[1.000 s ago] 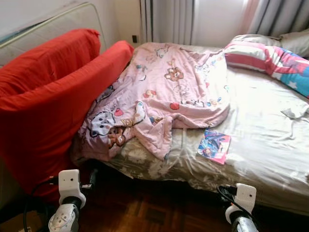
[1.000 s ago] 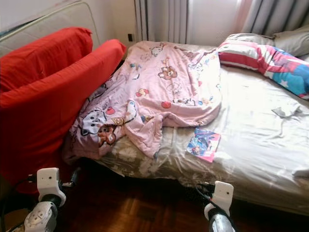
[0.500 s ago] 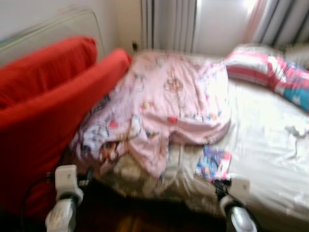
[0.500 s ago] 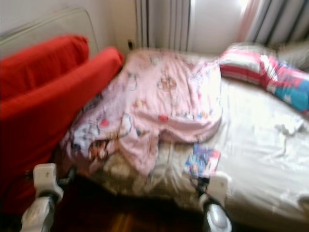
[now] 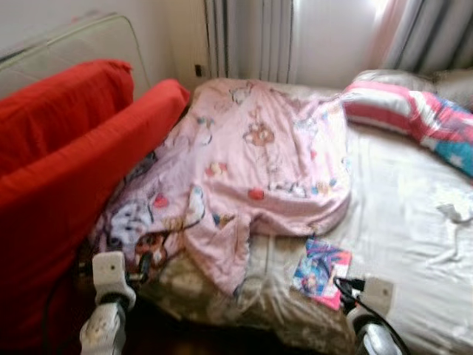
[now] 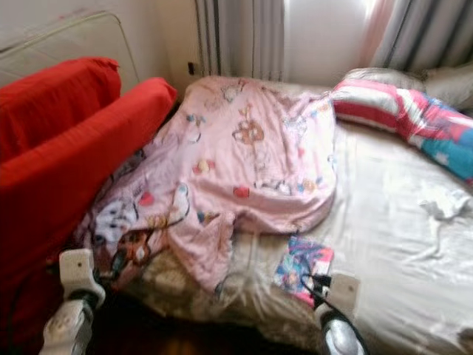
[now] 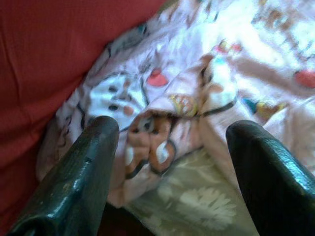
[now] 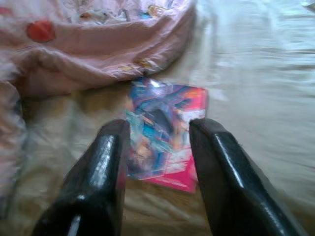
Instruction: Clean up the room
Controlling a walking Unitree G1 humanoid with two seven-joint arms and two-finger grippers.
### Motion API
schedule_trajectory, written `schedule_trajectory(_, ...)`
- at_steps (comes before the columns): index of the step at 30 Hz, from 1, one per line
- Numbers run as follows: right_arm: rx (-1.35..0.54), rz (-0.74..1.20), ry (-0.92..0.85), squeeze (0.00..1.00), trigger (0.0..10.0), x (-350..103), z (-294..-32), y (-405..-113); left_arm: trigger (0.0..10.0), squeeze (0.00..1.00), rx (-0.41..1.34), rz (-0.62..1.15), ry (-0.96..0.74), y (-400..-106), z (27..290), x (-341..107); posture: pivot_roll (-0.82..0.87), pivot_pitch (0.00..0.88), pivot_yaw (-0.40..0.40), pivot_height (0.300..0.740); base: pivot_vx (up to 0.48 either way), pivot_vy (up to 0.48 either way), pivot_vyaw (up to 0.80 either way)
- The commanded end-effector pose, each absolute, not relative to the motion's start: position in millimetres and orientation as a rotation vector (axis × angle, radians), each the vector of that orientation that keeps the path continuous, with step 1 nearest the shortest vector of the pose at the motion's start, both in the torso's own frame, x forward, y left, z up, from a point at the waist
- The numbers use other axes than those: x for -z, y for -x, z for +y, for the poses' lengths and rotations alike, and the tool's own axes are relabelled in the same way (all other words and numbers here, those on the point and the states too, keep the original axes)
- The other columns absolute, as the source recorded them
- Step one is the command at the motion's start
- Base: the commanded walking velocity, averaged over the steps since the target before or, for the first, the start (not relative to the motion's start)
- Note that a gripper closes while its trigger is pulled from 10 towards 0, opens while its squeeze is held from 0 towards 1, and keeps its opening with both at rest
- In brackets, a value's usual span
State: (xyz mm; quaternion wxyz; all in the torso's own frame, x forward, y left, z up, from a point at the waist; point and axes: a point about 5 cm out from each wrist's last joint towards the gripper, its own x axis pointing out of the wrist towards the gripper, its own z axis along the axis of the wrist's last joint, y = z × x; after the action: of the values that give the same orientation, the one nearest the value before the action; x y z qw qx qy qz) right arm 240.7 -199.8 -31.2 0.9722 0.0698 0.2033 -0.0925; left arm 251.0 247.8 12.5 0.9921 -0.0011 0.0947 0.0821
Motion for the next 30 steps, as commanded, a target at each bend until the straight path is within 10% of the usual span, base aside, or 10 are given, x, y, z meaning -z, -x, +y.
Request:
schedule_trajectory(1,0.202,0.412,-0.110,0.00,10.0,31.8,-208.7,-236.8,10.0,0.00,-0.145,0.177,0.010,-256.0,243.4,-16.0,0.00,0.047,0.028,0.740,0.000,0.000,0.00)
schedule_trajectory(30,0.213,0.380,-0.104,0.00,10.0,26.9,-212.3,-240.3,10.0,0.00,-0.136,0.177,0.009,-254.4,234.8,-14.5,-0.01,0.056,0.019,0.740,0.000,0.000,-0.29)
